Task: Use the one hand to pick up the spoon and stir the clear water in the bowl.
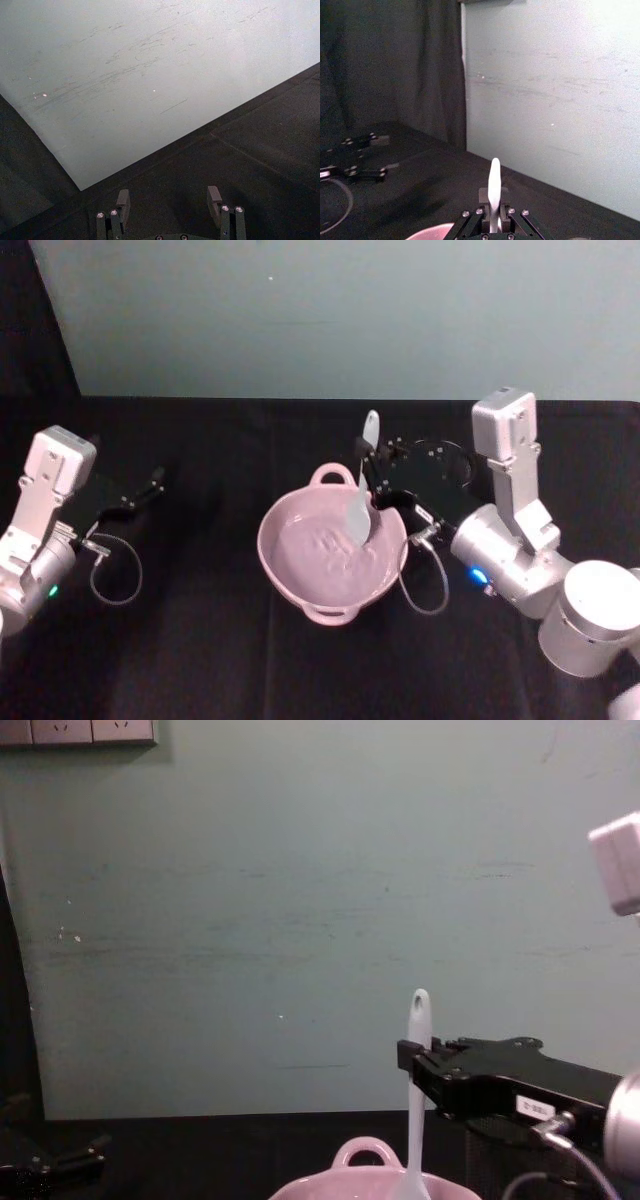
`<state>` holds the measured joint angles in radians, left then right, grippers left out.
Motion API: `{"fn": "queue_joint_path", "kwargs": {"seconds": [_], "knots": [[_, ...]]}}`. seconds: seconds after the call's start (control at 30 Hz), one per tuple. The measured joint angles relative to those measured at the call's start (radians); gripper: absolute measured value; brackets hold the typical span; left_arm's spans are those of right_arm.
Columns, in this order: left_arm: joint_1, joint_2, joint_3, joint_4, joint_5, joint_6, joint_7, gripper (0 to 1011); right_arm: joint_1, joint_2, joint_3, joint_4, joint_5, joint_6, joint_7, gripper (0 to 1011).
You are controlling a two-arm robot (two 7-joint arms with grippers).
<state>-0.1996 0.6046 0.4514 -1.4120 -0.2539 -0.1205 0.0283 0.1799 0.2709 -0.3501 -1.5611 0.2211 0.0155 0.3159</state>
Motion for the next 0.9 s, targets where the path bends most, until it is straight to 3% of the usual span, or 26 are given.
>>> {"fn": "queue_joint_path", "kwargs": {"seconds": [0.2, 0.43, 0.63, 0.9], "knots": [[0.000, 0.000, 0.000, 0.000, 0.000, 0.000, 0.000, 1011, -0.044, 0.039, 0.007, -0.075, 0.049, 0.055, 0.045, 112], [0.000, 0.000, 0.000, 0.000, 0.000, 0.000, 0.000, 1011, -0.083, 0.073, -0.025, -0.133, 0.091, 0.084, 0.083, 111], [0.000, 0.000, 0.000, 0.000, 0.000, 0.000, 0.000, 1011, -0.082, 0.065, -0.055, -0.134, 0.112, 0.080, 0.091, 111], [0.000, 0.000, 0.000, 0.000, 0.000, 0.000, 0.000, 1011, -0.042, 0.024, -0.094, -0.083, 0.123, 0.048, 0.079, 112]]}}
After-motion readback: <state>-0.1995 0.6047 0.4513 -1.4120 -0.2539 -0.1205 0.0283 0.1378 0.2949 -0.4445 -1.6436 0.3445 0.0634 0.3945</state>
